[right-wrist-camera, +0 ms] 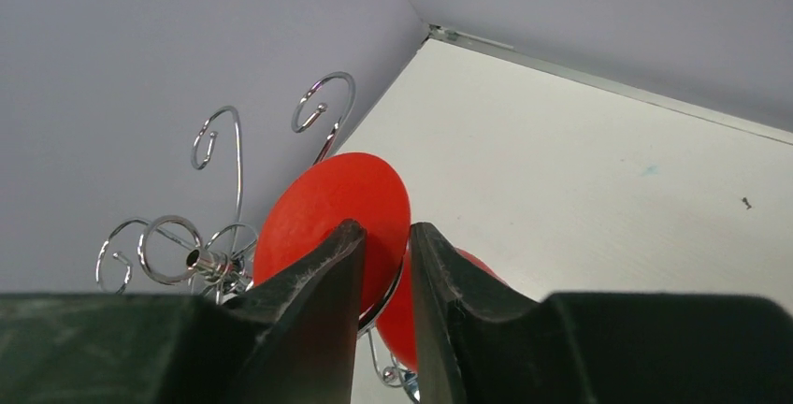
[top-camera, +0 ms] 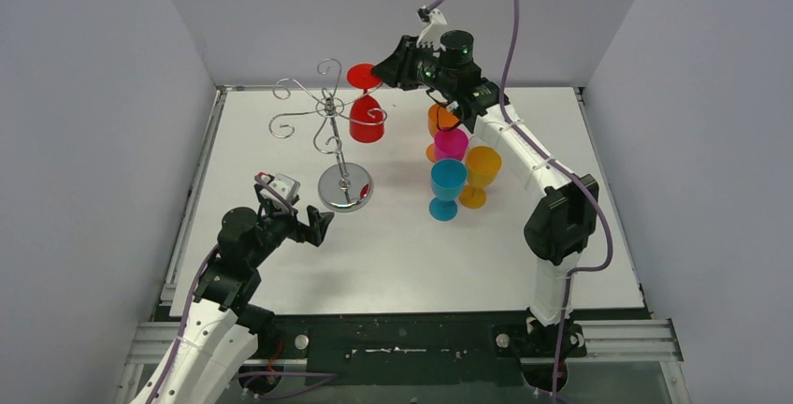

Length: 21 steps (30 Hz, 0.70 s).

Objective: Take the wine glass off the wine glass rack
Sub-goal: Pick up the wine glass from the wine rack.

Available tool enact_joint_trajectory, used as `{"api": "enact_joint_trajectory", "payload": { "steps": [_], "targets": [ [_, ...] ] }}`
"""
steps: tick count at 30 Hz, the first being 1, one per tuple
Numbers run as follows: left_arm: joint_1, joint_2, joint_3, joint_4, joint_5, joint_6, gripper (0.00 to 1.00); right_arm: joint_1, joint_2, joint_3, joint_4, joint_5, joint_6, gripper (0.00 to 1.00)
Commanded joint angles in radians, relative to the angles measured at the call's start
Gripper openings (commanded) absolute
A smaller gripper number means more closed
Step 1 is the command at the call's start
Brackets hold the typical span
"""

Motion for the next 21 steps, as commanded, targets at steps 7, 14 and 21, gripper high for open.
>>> {"api": "enact_joint_trajectory", "payload": {
  "steps": [7, 14, 21],
  "targets": [
    [0.010, 0.005, 0.040, 0.033, 0.024, -0.006, 0.97, 0.003, -0.085, -0.009, 0.026, -0.080, 0.010, 0.34],
    [0.011, 0.003, 0.040, 0.032, 0.025, -0.008, 0.97, 0.006, -0.093, -0.008, 0.000, -0.023, -0.012, 0.15],
    [0.013, 0.010, 0.040, 0.034, 0.029, -0.009, 0.97, 0.018, -0.093, 0.037, -0.020, 0.015, -0.039, 0.07]
  ]
}}
